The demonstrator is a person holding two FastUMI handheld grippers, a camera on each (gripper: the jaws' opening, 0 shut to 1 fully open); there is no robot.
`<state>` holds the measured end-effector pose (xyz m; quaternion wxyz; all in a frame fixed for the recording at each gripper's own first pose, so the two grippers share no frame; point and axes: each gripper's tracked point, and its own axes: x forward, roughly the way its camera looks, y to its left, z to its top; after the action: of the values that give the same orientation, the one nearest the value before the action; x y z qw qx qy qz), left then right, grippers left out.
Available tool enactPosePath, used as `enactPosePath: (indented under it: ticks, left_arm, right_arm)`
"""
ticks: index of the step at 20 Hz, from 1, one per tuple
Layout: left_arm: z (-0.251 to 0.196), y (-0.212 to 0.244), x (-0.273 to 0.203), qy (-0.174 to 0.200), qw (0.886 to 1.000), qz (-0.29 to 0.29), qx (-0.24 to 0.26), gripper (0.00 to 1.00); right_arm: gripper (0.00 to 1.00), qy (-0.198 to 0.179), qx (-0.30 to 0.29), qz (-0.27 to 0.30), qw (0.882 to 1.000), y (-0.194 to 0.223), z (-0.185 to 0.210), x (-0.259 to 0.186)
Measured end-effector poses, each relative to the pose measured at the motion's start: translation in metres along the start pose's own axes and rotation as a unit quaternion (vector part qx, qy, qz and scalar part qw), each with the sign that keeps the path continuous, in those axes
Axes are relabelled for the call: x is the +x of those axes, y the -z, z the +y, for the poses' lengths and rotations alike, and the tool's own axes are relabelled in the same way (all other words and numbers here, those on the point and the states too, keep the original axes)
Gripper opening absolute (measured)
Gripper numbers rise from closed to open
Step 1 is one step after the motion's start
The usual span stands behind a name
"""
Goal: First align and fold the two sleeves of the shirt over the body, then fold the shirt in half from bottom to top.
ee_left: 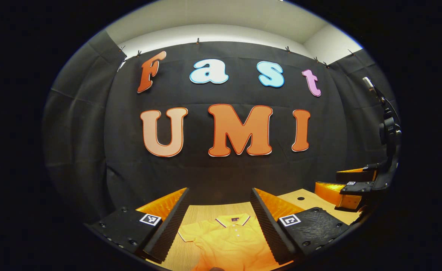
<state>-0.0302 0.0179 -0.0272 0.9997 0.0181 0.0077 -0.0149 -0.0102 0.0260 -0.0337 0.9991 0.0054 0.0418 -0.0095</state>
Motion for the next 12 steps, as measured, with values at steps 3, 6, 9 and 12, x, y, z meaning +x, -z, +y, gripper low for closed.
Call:
enactPosePath:
  ticks: [3, 6, 9, 12]
  left_arm:
    - [0.006, 0.004, -0.002, 0.009, 1.0, 0.003, 0.004, 0.98]
    - [0.008, 0.017, -0.005, 0.021, 1.0, 0.011, 0.006, 0.98]
    - [0.012, 0.029, -0.006, 0.021, 0.999, 0.027, 0.003, 0.98]
    - [0.017, 0.031, -0.005, 0.005, 1.0, 0.029, 0.01, 0.98]
  right_arm:
    - [0.98, 0.015, -0.004, 0.017, 1.0, 0.01, -0.004, 0.002]
    - [0.98, 0.032, -0.001, 0.041, 0.999, 0.025, -0.013, 0.005]
    - [0.98, 0.052, 0.0, 0.06, 0.997, 0.038, -0.03, 0.009]
    - [0.98, 0.058, 0.003, 0.084, 0.995, 0.054, -0.046, 0.024]
